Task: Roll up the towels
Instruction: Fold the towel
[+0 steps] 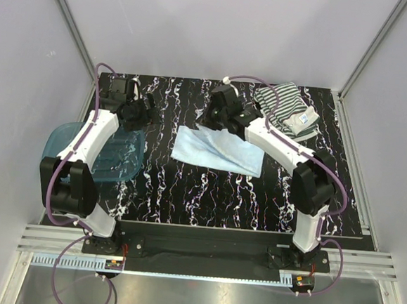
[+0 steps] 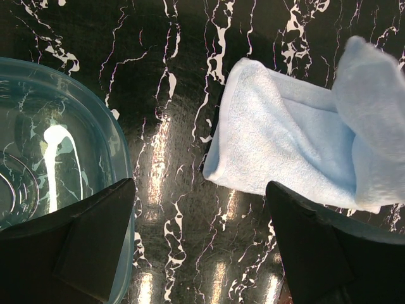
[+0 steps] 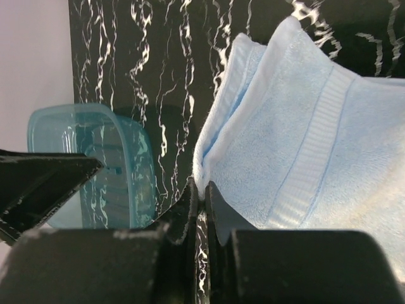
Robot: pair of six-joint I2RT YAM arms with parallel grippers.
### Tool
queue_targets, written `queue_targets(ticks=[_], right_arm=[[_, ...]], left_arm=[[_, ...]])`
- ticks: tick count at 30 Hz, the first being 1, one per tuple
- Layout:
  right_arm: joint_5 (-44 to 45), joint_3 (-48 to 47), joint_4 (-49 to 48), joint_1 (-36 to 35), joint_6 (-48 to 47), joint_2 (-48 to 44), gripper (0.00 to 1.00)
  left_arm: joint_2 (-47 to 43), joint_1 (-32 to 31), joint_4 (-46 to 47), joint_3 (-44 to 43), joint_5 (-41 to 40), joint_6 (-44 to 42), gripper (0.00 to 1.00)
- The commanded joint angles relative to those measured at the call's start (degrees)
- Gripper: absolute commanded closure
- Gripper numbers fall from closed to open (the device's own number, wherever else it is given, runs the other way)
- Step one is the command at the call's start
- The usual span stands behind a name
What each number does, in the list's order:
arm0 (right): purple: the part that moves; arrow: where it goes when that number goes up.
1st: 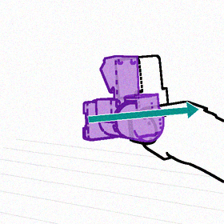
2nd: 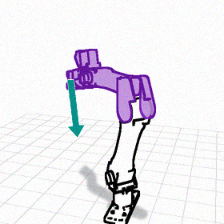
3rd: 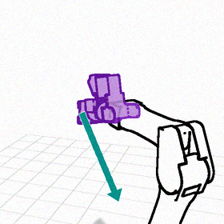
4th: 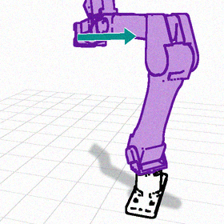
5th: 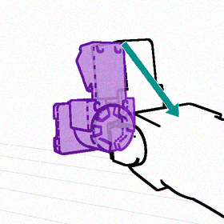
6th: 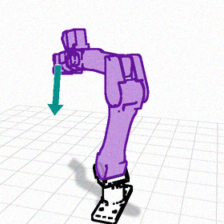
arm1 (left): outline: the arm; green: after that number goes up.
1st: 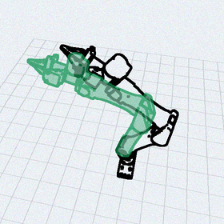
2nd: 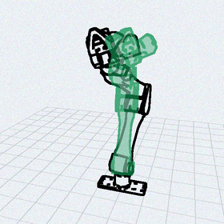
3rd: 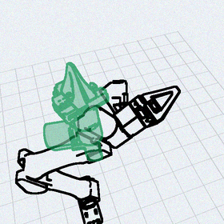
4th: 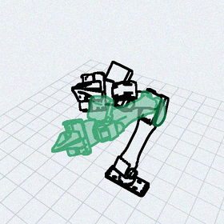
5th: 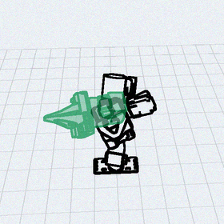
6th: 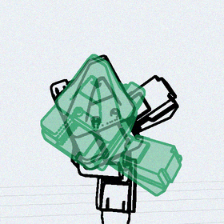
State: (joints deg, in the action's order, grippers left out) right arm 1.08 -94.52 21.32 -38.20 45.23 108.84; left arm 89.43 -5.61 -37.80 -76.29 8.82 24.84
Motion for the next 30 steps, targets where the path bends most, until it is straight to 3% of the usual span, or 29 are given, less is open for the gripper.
queue_targets(ticks=[1, 14, 21, 24, 25, 28, 30], right_arm=[[0.94, -0.67, -4.96, -2.93, -0.94, 1.38, 1.0], [-0.02, 2.23, -11.3, -10.22, -1.38, 9.37, 1.0], [-0.91, -0.92, -11.83, -14.88, -2.96, 16.22, 1.0], [-0.91, -2.25, -11.48, -15.68, -2.34, 18.69, 0.87], [-0.99, -2.33, -11.56, -15.94, -1.99, 19.56, 0.7], [-0.91, -3.03, -11.22, -16.12, -1.99, 20.97, 0.45], [-0.65, -3.74, -10.08, -16.12, -2.34, 20.89, 0.4]], left_arm=[[0.31, 0.33, 0.45, -0.61, 0.15, -0.76, 0.1], [0.48, 0.77, 0.27, -0.61, 0.15, -0.76, 0.1], [0.48, 0.86, 0.45, -0.61, 0.23, -0.76, 0.1], [0.57, 0.95, 0.27, -0.7, 0.23, -0.76, 0.1], [0.49, 0.95, 0.27, -0.7, 0.23, -0.76, 0.1], [0.66, 0.95, 0.45, -0.53, 0.23, -0.76, 0.1], [0.66, 0.95, 0.45, -0.53, 0.06, -0.76, 0.1]])
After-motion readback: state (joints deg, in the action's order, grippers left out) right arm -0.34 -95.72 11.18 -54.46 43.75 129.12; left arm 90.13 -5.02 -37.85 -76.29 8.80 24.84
